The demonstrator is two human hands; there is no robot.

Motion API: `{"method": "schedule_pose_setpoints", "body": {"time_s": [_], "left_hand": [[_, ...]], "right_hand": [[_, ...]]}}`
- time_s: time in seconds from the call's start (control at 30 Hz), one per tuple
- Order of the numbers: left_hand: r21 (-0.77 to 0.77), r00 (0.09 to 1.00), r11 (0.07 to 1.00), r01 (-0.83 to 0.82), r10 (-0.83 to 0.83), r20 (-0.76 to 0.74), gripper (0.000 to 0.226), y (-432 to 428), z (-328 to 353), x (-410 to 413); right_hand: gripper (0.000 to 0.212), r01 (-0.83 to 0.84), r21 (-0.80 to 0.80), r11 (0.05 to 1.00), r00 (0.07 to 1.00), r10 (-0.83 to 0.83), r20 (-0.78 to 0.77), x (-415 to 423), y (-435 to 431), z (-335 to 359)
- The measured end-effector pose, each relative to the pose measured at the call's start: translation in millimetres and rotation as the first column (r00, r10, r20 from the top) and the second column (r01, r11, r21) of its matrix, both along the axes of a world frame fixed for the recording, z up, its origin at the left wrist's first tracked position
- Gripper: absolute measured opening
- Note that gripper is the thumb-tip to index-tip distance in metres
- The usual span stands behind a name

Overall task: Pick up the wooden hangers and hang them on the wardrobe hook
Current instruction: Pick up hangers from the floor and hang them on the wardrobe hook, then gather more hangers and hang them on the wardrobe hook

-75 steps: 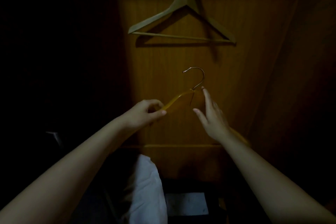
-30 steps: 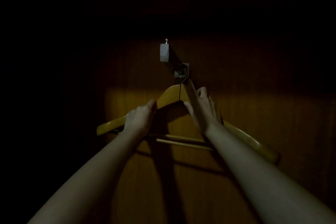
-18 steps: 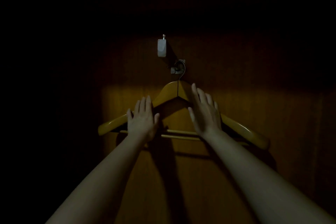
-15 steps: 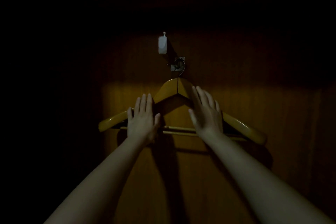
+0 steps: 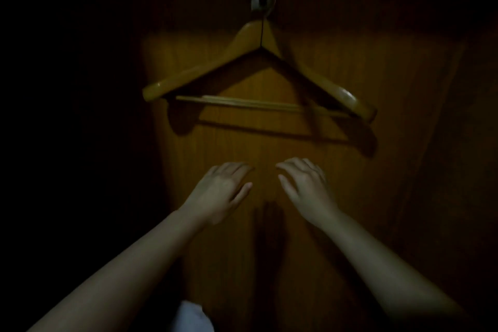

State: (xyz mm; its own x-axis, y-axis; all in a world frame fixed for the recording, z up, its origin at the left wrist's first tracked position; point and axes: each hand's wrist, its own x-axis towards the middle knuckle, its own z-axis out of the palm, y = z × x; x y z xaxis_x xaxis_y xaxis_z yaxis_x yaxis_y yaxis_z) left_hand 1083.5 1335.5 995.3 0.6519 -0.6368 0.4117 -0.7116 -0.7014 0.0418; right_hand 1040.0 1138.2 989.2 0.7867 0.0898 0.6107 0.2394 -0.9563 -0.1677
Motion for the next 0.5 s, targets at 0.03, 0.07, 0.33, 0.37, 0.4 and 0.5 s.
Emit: {"method": "schedule_pose_setpoints", "body": {"time_s": [0.03, 0.07, 0.33, 0.37, 0.4, 0.5], "left_hand": [[0.019, 0.999, 0.999, 0.03, -0.03, -0.039, 0.058, 1.8, -12.5, -5.6], [0.033, 0.995, 0.998, 0.062, -0.059, -0.085, 0.05, 3.8, -25.1, -11.4], [0.21, 0.852, 0.925, 0.317, -0.181, -0.49, 0.033, 26.3, -146.0, -74.1], [0.232, 0.827, 0.909, 0.347, -0.181, -0.532, 0.031, 30.4, -161.2, -84.5], [0.242, 0.799, 0.896, 0.373, -0.178, -0.574, 0.029, 36.2, -176.1, -94.8], [0.216, 0.689, 0.876, 0.431, -0.165, -0.705, 0.024, 52.1, -220.6, -129.2]], "right_hand": [[0.04, 0.009, 0.004, 1.0, 0.998, -0.008, -0.061, -10.7, 3.1, -15.0], [0.036, 0.022, 0.01, 1.0, 0.993, -0.021, -0.113, -22.5, 7.1, -29.8], [0.026, 0.288, 0.082, 0.954, 0.787, -0.187, -0.588, -131.0, 48.3, -157.1], [0.025, 0.317, 0.083, 0.945, 0.743, -0.193, -0.641, -148.1, 55.0, -173.1], [0.026, 0.346, 0.06, 0.936, 0.696, -0.213, -0.685, -164.9, 61.5, -191.4], [0.032, 0.461, -0.036, 0.887, 0.509, -0.297, -0.808, -216.9, 84.0, -242.6]]}}
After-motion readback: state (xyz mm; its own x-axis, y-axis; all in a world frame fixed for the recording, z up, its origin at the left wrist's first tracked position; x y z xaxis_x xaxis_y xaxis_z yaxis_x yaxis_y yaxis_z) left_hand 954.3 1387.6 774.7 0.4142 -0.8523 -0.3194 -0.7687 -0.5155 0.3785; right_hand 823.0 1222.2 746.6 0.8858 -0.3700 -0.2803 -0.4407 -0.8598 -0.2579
